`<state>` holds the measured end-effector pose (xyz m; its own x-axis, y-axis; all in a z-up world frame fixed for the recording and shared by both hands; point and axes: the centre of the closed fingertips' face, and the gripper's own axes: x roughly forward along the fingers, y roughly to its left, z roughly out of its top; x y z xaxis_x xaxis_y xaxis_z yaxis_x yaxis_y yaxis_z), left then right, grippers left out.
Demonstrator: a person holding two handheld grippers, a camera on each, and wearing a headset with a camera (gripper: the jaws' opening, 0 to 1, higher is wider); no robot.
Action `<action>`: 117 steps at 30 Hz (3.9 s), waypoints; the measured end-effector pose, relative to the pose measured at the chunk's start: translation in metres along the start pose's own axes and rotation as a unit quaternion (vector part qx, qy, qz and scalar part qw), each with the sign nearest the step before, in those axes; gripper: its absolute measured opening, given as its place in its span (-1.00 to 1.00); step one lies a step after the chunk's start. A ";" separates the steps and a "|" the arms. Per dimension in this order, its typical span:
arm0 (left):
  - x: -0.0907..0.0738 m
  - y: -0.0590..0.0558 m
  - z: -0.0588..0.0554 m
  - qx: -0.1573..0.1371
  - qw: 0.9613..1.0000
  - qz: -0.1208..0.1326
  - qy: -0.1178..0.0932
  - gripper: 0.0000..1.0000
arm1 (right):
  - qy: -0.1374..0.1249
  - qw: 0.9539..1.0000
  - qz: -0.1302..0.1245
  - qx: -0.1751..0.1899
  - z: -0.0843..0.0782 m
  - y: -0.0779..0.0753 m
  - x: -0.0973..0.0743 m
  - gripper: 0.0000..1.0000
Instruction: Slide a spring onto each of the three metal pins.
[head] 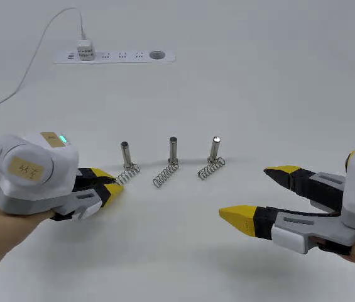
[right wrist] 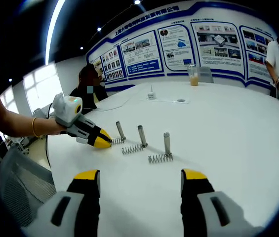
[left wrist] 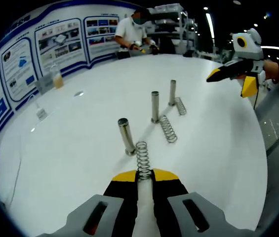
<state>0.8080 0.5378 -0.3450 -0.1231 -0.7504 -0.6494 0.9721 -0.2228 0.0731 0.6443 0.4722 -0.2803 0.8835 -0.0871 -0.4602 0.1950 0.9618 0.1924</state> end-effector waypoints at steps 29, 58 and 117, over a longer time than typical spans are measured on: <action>-0.049 -0.060 0.058 -0.017 0.993 -0.001 -0.121 -0.81 | -0.073 0.991 0.060 0.095 0.040 0.049 0.018 0.11; -0.080 -0.084 0.093 0.003 0.981 0.003 -0.195 -0.80 | -0.105 0.962 0.143 0.205 0.071 0.082 0.027 -0.47; -0.072 -0.070 0.053 -0.049 0.990 0.037 -0.130 0.06 | -0.147 0.973 0.137 0.113 0.111 0.085 0.068 -0.77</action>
<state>0.7383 0.5747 -0.2628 -0.0855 -0.9003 -0.4269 0.9936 -0.1089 0.0306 0.7680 0.5196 -0.1985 0.9927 0.0624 -0.1029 -0.0064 0.8809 0.4732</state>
